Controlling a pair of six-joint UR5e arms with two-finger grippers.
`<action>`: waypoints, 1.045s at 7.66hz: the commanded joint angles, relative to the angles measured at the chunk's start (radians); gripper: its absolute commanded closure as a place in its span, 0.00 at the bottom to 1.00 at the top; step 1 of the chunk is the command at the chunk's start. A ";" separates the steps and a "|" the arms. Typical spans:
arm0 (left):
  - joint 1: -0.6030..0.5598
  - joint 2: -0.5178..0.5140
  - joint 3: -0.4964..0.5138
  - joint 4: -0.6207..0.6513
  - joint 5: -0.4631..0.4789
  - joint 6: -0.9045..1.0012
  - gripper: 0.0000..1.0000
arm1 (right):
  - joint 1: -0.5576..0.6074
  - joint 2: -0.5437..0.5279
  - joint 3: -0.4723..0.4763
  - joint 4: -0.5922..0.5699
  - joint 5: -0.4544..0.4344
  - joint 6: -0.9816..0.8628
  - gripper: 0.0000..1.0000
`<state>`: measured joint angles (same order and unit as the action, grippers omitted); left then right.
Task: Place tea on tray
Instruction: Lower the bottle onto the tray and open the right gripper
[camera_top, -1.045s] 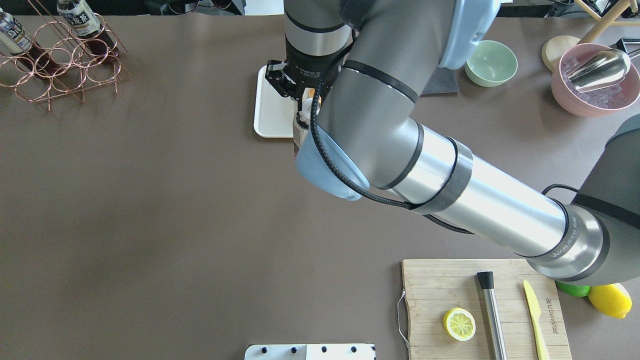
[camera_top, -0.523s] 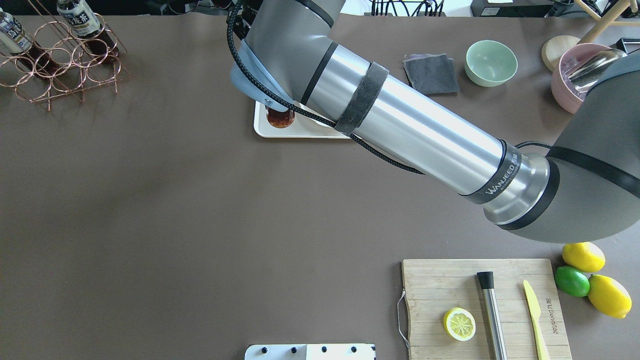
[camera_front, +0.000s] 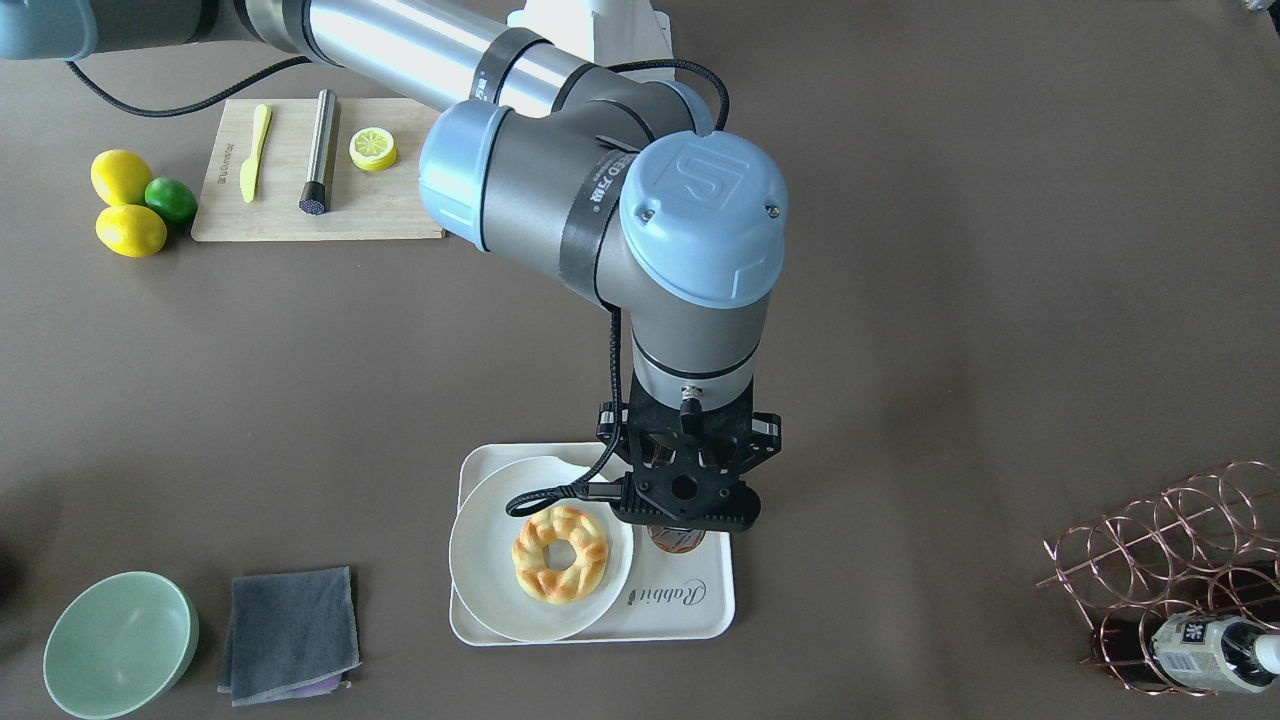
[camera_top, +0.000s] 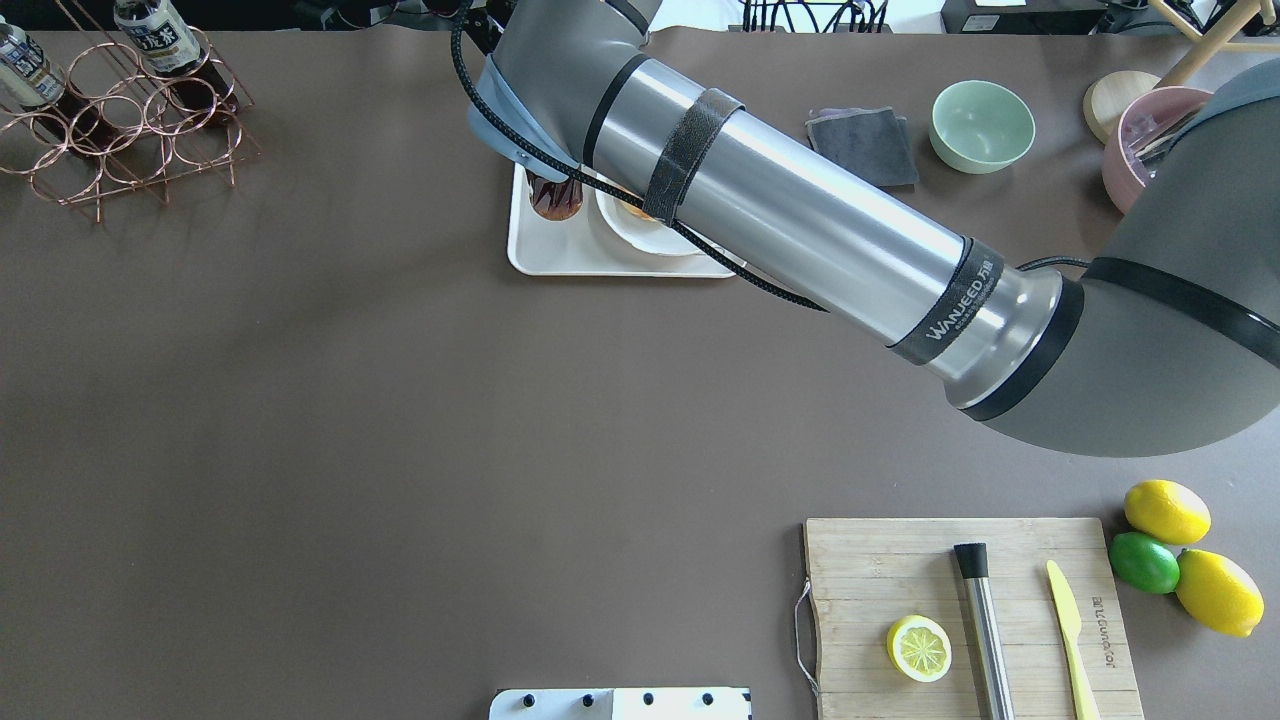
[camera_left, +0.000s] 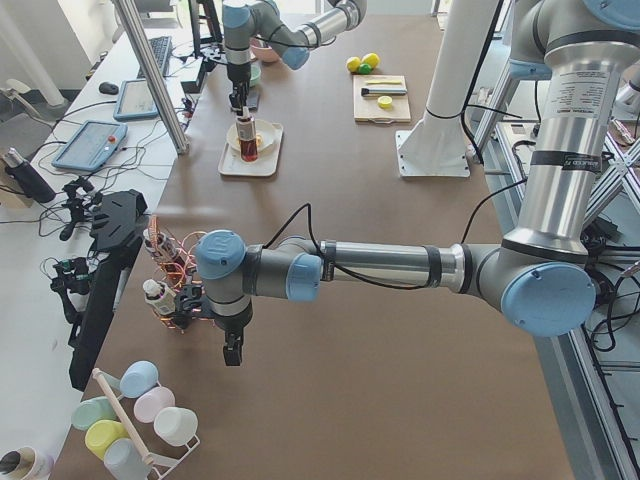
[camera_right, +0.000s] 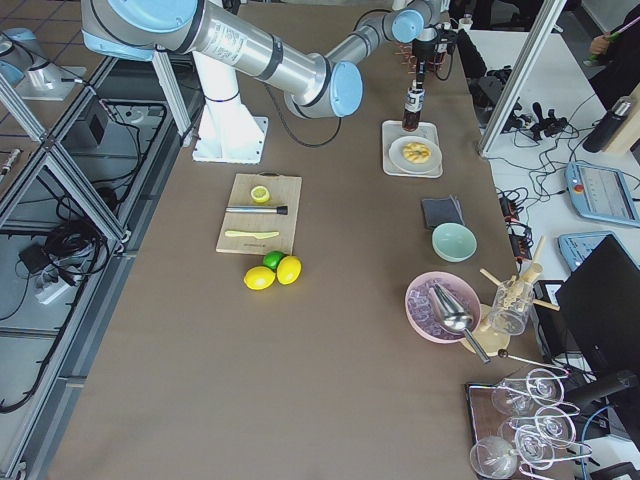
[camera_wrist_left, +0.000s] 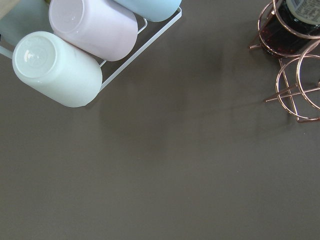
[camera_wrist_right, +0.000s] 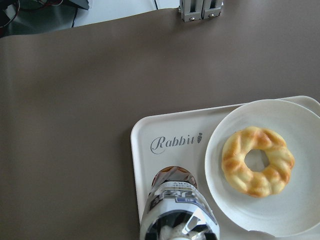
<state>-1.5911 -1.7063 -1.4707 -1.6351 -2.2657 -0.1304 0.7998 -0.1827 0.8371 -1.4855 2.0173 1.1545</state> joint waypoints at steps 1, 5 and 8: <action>0.000 0.002 0.001 0.000 0.000 0.000 0.02 | -0.020 0.006 -0.024 0.016 -0.017 -0.004 1.00; 0.002 -0.003 0.013 -0.002 0.000 0.000 0.02 | -0.042 0.006 -0.049 0.019 -0.061 -0.006 1.00; 0.002 -0.003 0.013 -0.002 0.000 0.000 0.02 | -0.041 0.008 -0.049 0.021 -0.061 -0.006 0.03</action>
<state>-1.5894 -1.7085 -1.4579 -1.6366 -2.2657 -0.1304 0.7587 -0.1754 0.7894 -1.4666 1.9569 1.1491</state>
